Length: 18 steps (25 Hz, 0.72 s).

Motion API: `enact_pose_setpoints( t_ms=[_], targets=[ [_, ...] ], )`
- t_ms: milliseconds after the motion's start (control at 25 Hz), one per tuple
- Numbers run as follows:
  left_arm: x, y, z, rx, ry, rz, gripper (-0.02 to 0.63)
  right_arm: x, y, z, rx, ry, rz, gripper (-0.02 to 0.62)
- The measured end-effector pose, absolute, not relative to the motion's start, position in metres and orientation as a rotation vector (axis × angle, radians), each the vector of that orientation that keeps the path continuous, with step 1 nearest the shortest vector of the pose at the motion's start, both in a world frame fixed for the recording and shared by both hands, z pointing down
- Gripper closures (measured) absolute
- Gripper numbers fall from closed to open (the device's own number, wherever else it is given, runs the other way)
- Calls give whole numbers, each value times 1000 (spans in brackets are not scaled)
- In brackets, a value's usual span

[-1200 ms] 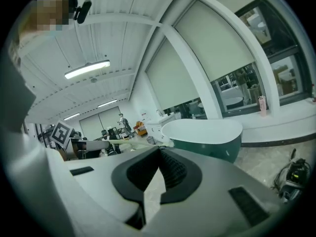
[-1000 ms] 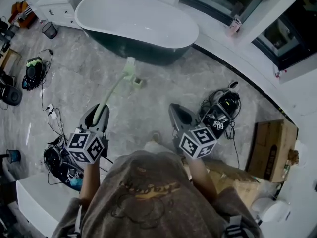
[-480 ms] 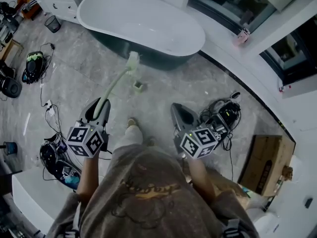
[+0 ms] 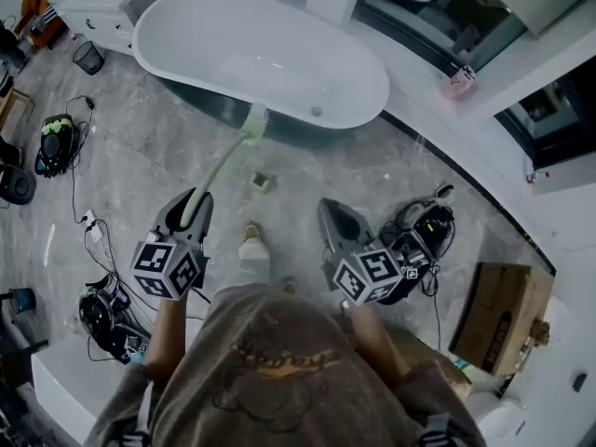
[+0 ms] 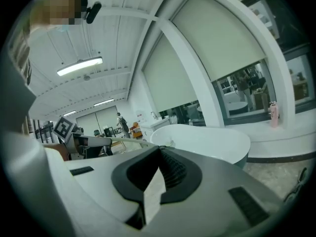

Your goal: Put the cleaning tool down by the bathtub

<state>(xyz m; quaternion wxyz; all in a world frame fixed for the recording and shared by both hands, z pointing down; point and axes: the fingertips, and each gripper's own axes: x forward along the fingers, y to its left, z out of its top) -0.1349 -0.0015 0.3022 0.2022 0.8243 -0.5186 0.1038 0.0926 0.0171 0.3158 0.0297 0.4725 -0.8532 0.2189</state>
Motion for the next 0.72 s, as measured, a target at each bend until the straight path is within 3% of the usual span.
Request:
enact_pose_setpoints(
  t_ms=[720],
  targets=[
    [-139,-116,410,2212,-1354,418,488,83,-86,411,1466,-2505,834,595]
  ],
)
